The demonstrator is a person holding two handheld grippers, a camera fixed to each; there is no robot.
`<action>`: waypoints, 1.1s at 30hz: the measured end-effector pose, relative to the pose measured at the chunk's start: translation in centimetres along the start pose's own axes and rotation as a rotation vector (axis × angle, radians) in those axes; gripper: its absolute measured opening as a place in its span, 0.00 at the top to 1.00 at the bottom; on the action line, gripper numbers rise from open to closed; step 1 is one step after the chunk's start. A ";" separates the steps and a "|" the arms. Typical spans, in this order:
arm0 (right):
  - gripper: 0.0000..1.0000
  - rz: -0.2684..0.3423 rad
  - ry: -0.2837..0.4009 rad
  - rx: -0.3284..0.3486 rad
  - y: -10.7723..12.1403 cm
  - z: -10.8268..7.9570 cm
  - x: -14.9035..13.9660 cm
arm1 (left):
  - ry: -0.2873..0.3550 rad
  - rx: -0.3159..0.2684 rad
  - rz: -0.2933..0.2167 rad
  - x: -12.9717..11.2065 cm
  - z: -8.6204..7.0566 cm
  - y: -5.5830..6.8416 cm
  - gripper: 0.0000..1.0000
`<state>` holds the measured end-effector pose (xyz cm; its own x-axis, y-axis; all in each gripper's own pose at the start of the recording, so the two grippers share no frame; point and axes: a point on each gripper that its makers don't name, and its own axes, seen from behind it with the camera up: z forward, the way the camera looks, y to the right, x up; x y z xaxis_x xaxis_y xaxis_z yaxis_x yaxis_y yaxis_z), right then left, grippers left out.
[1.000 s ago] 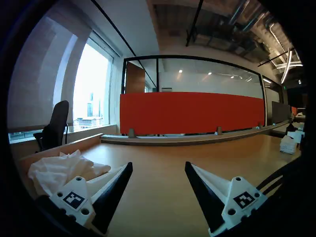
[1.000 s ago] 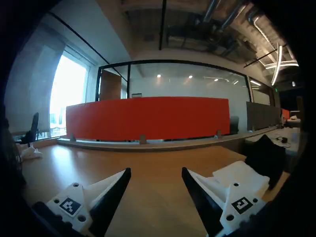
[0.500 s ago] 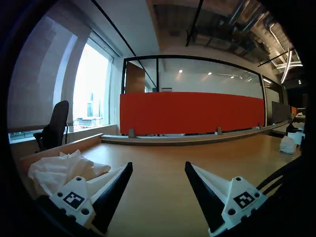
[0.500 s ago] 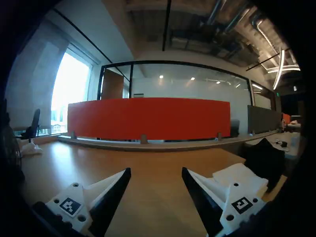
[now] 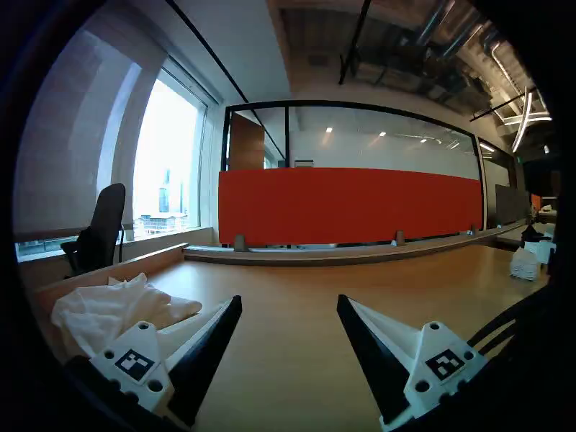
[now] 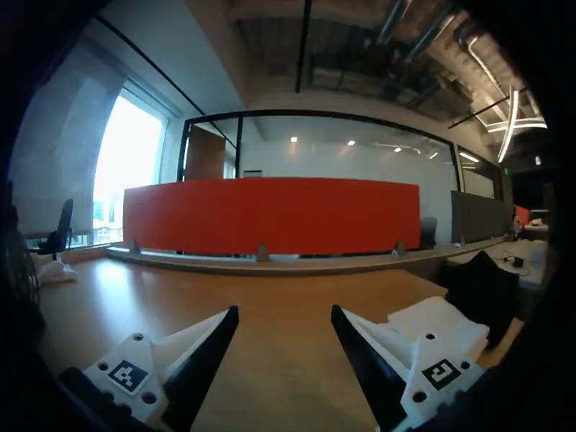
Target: Fold towel
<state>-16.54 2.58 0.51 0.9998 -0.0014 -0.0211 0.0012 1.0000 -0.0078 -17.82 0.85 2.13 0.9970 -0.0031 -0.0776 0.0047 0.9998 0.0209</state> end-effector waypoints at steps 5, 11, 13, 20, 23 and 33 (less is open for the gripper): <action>0.00 -0.001 0.000 0.000 0.0 0.0 0.0 | 0.000 0.000 0.000 0.0 0.0 0.0 0.02; 0.01 -0.001 0.000 0.000 0.0 0.0 0.0 | 0.000 0.000 0.000 0.0 0.0 0.0 0.02; 0.01 -0.001 0.000 0.000 0.0 0.0 0.1 | 0.000 0.000 0.000 0.0 0.0 0.0 0.02; 0.01 0.000 0.000 0.000 -0.1 -0.1 0.0 | 0.000 0.000 0.000 0.1 0.0 0.0 0.01; 0.01 0.000 0.000 0.000 -0.1 -0.1 0.0 | 0.000 0.000 0.000 0.2 0.0 0.0 0.02; 0.01 -0.001 0.000 0.000 -0.1 -0.1 0.1 | -0.001 0.000 0.000 0.4 -0.1 0.0 0.02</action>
<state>-16.46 2.52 0.46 0.9998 -0.0020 -0.0212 0.0018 1.0000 -0.0079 -17.46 0.81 2.00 0.9971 -0.0030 -0.0766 0.0046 0.9998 0.0208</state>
